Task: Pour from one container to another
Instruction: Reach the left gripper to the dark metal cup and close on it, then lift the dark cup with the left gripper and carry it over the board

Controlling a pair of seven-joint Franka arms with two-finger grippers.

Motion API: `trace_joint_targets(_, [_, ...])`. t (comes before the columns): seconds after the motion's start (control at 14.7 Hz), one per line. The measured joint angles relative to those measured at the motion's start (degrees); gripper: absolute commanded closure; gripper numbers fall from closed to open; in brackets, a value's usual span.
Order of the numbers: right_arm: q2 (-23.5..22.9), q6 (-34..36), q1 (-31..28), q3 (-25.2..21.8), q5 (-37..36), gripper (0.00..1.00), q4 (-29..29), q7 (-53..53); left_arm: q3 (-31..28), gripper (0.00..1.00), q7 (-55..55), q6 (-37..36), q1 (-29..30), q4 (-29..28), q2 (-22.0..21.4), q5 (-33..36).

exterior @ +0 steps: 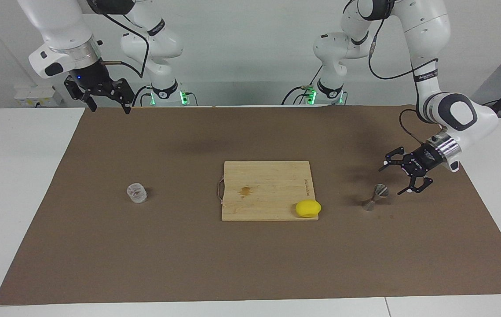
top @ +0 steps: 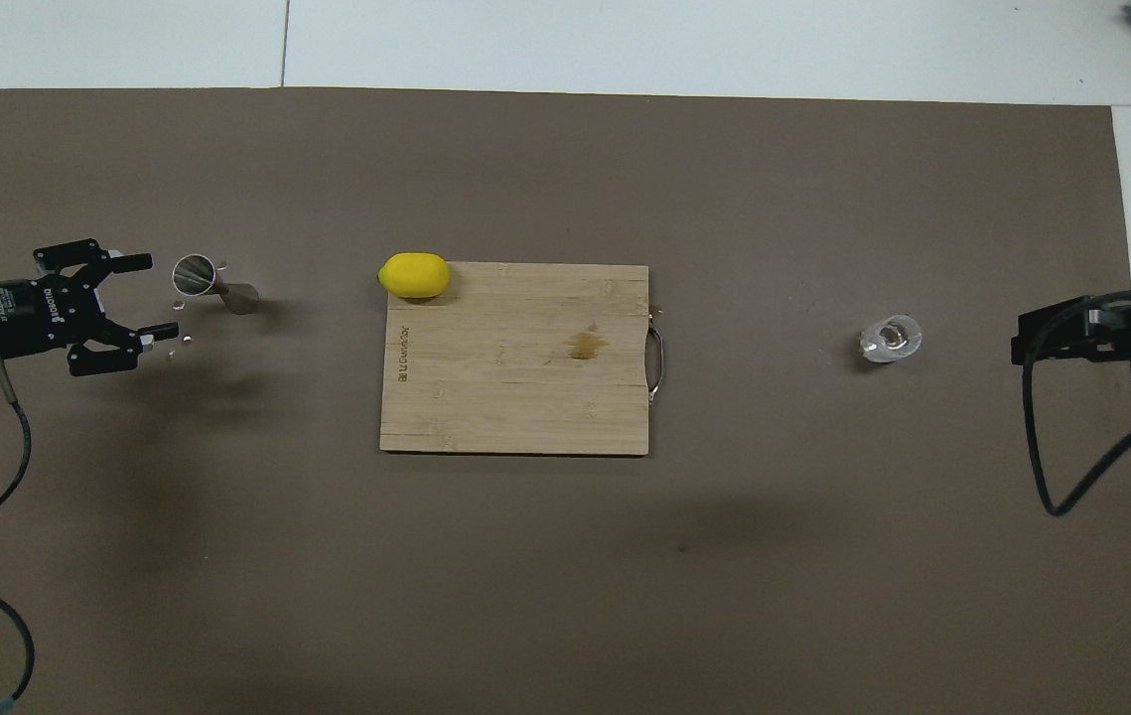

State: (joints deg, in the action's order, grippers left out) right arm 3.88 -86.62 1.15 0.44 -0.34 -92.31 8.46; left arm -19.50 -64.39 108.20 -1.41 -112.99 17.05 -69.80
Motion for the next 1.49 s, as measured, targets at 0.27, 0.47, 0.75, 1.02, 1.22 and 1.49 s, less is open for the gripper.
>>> trace_joint_targets(0.27, [0.0, 0.0, 0.0, 0.0, 0.0, 0.01, 0.0, 0.0, 0.0, 0.0, 1.1, 1.8, -1.5, 0.0, 0.6, -4.4])
trace_joint_targets(0.47, [0.0, 0.0, 0.0, 0.0, 0.0, 0.01, 0.0, 0.0, 0.0, 0.0, 2.3, 3.3, -2.0, 0.0, 1.5, -5.7])
trace_joint_targets(0.75, [0.0, 0.0, 0.0, 0.0, 0.0, 0.01, 0.0, 0.0, 0.0, 0.01, 4.4, 4.5, -2.1, 0.0, 1.8, -5.8])
trace_joint_targets(1.02, [0.0, 0.0, 0.0, 0.0, 0.0, 0.01, 0.0, 0.0, 0.1, 0.04, 5.0, 4.8, -3.4, 0.0, 1.9, -6.8])
trace_joint_targets(1.22, [0.0, 0.0, 0.0, 0.0, 0.0, 0.01, 0.0, 0.0, 0.1, 0.13, 5.1, 5.2, -3.7, 0.0, 1.9, -7.0])
trace_joint_targets(1.49, [0.0, 0.0, 0.0, 0.0, 0.0, 0.01, 0.0, 0.0, 0.0, 0.16, 5.1, 5.4, -3.7, 0.0, 1.9, -7.0])
